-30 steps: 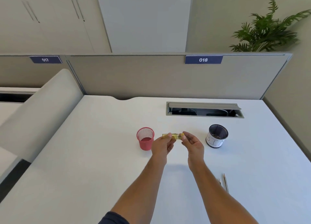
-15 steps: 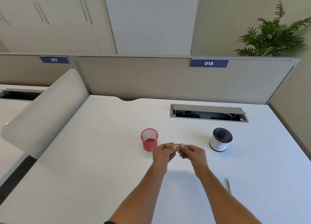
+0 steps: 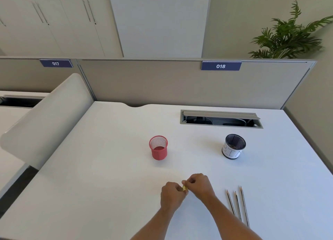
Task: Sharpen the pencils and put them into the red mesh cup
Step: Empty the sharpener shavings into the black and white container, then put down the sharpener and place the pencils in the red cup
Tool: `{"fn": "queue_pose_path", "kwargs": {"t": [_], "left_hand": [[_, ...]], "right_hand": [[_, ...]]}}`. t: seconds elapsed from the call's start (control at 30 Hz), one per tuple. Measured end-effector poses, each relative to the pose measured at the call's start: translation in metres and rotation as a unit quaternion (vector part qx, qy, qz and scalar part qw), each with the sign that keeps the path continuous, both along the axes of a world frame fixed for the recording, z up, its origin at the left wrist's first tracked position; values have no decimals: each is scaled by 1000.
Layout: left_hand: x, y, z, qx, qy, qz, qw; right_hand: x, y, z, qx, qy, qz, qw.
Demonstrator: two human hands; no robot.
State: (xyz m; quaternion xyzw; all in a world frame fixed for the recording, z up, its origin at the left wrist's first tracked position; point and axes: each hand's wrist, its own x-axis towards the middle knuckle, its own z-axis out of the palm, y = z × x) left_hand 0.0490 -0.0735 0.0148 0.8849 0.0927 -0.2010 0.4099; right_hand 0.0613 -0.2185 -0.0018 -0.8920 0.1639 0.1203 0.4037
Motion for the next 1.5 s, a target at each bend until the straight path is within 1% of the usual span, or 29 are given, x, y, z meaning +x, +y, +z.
{"fn": "queue_pose_path", "kwargs": {"t": [0.13,0.27,0.37,0.5,0.6,0.7,0.8,0.93,1.03,1.13,1.23,1.37,1.43,1.5], "left_hand": [[-11,0,-7,66,-23,-33,997],[-18,-2,-9,81,-20,-30,996],[-20,-7,-8,85,-24,-29,996],[-22,-9,-8,86,-29,-32,995],[-24,-10,-10,86,-39,-29,995],[-27,-11,-14,85,-54,-33,994],[-30,-13,-16,91,-74,-43,992],[-33,-20,-16,121,-119,-61,984],[-34,-31,-15,125,-160,-99,974],[-35,-49,-16,114,-190,-159,962],[-35,-72,-19,103,-213,-253,938],[-35,-101,-21,117,-222,-395,884],[-34,-110,-23,133,-227,-441,858],[-34,-115,-25,148,-221,-458,848]], "right_hand": [[-12,9,-6,-58,19,33,998],[-18,13,-10,-123,19,63,990],[-19,16,-15,-186,4,105,977],[-27,19,-20,-275,-28,168,946],[-34,17,-22,-288,-27,181,940],[-38,13,-23,-278,-31,177,944],[-41,8,-22,-259,-36,155,953],[-47,-4,-19,-237,-42,112,964],[-52,-17,-14,-232,-49,53,970],[-58,-38,-10,-252,-50,-10,966],[-65,-61,-8,-244,-42,-97,964],[-74,-87,-11,-245,-15,-182,952],[-78,-95,-12,-240,-12,-212,947],[-83,-101,-13,-235,-11,-228,945]]}}
